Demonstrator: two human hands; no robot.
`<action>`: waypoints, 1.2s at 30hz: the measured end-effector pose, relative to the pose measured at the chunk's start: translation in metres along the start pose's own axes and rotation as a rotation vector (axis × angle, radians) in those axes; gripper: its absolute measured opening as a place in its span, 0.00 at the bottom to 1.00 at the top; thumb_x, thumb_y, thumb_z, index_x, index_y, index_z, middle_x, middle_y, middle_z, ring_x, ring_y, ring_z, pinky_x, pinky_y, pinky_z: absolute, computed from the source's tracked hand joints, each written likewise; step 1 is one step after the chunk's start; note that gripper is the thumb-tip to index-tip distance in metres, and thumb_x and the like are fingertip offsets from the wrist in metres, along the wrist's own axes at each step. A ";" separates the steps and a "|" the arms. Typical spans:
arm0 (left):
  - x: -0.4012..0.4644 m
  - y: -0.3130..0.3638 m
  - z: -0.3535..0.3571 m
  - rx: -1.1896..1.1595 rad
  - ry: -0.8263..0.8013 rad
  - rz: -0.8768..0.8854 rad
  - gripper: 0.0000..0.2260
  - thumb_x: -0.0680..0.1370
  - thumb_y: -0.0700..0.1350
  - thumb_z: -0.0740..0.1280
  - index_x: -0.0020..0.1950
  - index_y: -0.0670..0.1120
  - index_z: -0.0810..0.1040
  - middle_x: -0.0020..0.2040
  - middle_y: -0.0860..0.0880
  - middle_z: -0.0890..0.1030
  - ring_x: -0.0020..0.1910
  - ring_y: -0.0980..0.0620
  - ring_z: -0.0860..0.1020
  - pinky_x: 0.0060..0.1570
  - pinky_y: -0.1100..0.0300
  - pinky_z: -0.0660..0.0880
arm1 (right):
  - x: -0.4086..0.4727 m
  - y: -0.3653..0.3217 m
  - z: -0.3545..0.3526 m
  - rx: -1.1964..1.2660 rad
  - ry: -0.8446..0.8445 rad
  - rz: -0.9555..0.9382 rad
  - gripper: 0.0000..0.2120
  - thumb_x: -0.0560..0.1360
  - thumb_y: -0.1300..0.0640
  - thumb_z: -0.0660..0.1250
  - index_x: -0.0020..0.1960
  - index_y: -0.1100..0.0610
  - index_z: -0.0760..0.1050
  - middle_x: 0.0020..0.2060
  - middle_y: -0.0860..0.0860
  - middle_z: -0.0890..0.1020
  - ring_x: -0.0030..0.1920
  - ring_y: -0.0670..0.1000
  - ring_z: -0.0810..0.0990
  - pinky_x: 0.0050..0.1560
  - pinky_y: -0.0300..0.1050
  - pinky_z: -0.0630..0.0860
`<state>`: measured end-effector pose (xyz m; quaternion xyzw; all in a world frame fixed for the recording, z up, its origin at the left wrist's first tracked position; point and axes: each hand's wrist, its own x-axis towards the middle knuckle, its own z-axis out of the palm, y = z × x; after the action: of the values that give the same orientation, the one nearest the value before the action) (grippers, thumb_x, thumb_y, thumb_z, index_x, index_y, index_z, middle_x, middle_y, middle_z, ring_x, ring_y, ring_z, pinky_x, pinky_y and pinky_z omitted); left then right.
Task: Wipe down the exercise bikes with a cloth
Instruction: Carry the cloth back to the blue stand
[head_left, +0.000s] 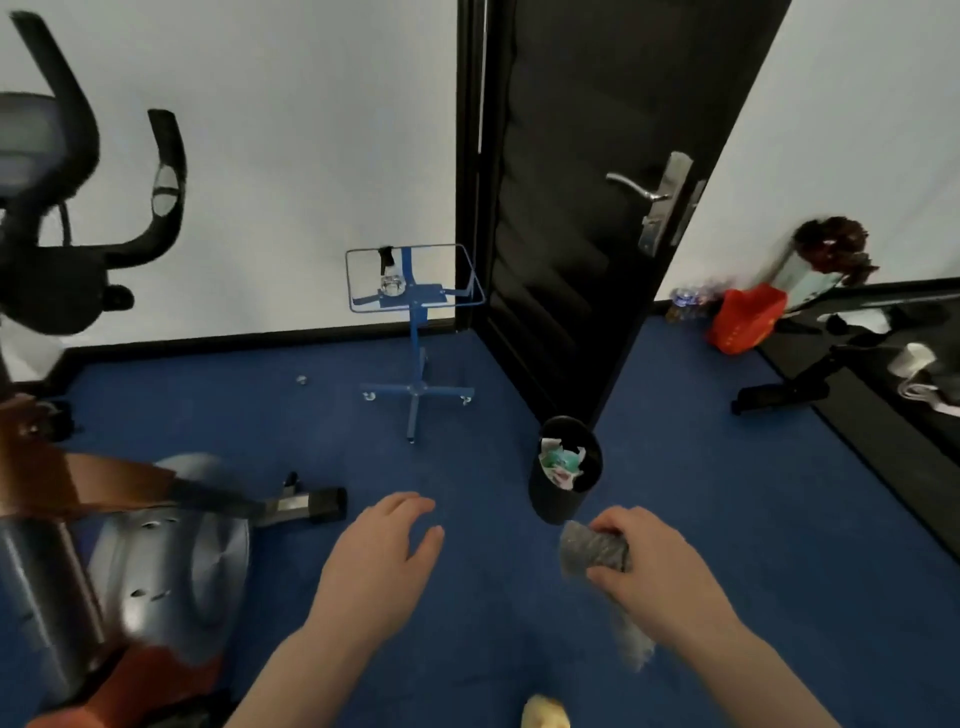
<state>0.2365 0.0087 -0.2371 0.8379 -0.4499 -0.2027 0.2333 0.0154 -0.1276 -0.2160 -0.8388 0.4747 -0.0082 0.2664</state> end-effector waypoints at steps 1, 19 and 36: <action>0.016 0.007 -0.001 0.002 0.011 -0.018 0.17 0.79 0.55 0.58 0.67 0.55 0.71 0.69 0.60 0.69 0.64 0.58 0.69 0.62 0.60 0.68 | 0.019 0.002 -0.009 -0.013 -0.012 -0.024 0.11 0.69 0.51 0.69 0.48 0.42 0.71 0.45 0.41 0.73 0.44 0.43 0.74 0.43 0.40 0.72; 0.295 -0.048 -0.065 -0.010 0.150 -0.288 0.16 0.78 0.53 0.61 0.65 0.52 0.74 0.67 0.56 0.72 0.66 0.55 0.70 0.63 0.57 0.67 | 0.380 -0.104 -0.050 -0.040 -0.167 -0.305 0.13 0.71 0.52 0.69 0.53 0.44 0.72 0.48 0.40 0.73 0.45 0.41 0.75 0.43 0.39 0.73; 0.584 -0.095 -0.135 -0.011 0.153 -0.307 0.16 0.78 0.53 0.61 0.65 0.53 0.73 0.66 0.57 0.73 0.65 0.55 0.71 0.61 0.59 0.68 | 0.682 -0.179 -0.045 -0.022 -0.188 -0.230 0.15 0.69 0.56 0.68 0.54 0.47 0.72 0.49 0.43 0.75 0.46 0.45 0.76 0.44 0.44 0.76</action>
<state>0.6729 -0.4124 -0.2581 0.9084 -0.2965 -0.1740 0.2378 0.5194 -0.6205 -0.2594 -0.8877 0.3483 0.0449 0.2977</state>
